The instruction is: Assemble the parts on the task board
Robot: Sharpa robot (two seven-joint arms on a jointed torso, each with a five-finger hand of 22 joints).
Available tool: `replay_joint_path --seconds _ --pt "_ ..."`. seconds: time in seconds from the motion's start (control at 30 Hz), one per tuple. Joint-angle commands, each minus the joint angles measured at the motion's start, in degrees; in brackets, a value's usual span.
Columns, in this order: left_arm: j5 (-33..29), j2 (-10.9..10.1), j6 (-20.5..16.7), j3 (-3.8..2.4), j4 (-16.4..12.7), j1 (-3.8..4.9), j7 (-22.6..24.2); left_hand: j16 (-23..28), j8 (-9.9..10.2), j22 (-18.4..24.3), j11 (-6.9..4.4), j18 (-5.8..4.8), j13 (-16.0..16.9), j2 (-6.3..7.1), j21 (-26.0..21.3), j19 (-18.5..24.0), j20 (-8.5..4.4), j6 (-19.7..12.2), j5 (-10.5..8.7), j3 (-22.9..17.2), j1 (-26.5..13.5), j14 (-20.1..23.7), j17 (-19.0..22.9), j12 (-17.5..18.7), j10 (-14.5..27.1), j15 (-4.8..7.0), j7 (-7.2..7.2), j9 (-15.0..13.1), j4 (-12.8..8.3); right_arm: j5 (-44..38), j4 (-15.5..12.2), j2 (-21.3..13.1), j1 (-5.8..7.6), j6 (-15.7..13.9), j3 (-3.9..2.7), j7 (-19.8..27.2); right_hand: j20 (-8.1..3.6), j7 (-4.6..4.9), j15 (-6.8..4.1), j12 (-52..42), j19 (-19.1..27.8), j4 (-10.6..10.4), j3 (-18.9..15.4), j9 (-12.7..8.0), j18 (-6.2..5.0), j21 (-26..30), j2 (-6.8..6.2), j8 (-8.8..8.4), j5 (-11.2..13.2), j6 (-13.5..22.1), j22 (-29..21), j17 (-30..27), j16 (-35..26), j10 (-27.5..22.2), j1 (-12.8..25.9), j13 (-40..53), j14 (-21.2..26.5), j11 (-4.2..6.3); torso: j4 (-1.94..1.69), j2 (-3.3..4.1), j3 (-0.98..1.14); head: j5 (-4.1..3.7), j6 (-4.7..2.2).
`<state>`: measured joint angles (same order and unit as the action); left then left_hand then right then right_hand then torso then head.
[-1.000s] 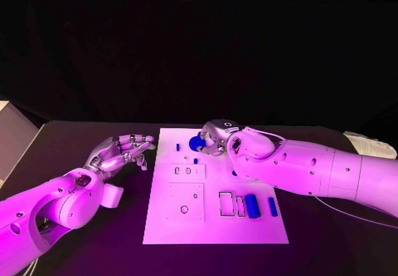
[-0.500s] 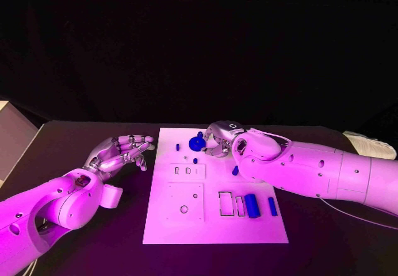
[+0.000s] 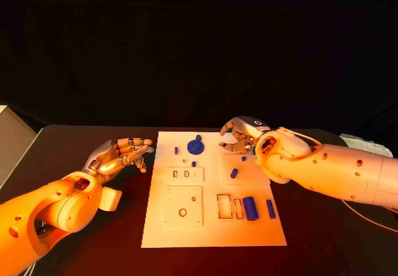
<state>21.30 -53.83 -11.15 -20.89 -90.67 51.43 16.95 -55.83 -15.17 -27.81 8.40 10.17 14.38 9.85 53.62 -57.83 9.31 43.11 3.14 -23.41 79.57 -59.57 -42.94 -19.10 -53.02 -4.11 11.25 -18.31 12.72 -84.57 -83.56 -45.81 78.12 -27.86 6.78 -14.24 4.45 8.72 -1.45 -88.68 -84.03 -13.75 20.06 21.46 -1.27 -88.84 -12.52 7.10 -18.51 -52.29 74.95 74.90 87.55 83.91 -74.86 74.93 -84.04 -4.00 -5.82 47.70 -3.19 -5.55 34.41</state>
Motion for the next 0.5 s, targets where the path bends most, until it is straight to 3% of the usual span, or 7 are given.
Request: replay_joint_path --seconds 0.03,0.23,0.5 --pt "0.3 0.1 1.5 -0.03 0.0 -0.01 1.2 0.4 -0.3 0.2 -0.06 0.41 0.0 -0.28 -0.3 0.4 -0.01 -0.3 0.09 -0.2 -0.2 0.5 0.2 -0.3 0.1 0.03 0.94 -0.1 -0.3 12.1 0.4 -2.2 0.42 -2.4 -0.07 11.6 -0.37 -0.05 -0.25 0.2 -5.5 1.2 0.3 0.0 0.92 -0.1 -0.54 -0.19 1.0 0.1 13.7 8.4 -0.2 4.6 -1.7 13.6 -4.5 0.07 0.53 -0.3 0.19 0.25 -0.38" --pt "0.7 0.4 2.2 -0.03 0.0 -0.21 1.3 0.5 -0.7 0.3 -0.37 0.48 0.1 0.07 -0.3 0.4 -0.14 0.2 0.05 -0.6 0.4 0.3 0.4 -0.9 -0.8 0.29 0.65 -0.3 -1.1 16.8 3.0 -6.4 0.78 1.6 -0.09 17.7 -0.43 -0.12 -0.39 0.1 -5.7 2.6 0.4 0.0 1.08 -0.6 -1.66 -0.32 1.9 0.0 14.3 9.0 0.0 4.6 -3.7 13.7 -4.6 0.09 0.77 -0.51 0.59 -0.16 -0.49" --pt "1.8 0.5 2.7 -0.03 0.0 -0.94 1.0 -0.3 -0.9 0.1 -1.23 0.48 1.2 0.94 0.5 -0.2 -0.78 0.4 -0.02 -1.1 1.5 -0.7 0.2 -3.7 -3.7 1.01 0.03 -0.5 -2.8 17.3 8.1 -8.2 0.69 5.8 -0.06 20.2 -0.9 -0.96 -1.0 0.1 -5.8 4.0 -0.3 -0.1 1.11 -0.7 -2.65 -0.7 4.3 0.4 14.4 9.4 0.1 4.6 -5.8 13.7 -4.7 0.77 1.06 -0.64 1.1 -0.45 -0.47"
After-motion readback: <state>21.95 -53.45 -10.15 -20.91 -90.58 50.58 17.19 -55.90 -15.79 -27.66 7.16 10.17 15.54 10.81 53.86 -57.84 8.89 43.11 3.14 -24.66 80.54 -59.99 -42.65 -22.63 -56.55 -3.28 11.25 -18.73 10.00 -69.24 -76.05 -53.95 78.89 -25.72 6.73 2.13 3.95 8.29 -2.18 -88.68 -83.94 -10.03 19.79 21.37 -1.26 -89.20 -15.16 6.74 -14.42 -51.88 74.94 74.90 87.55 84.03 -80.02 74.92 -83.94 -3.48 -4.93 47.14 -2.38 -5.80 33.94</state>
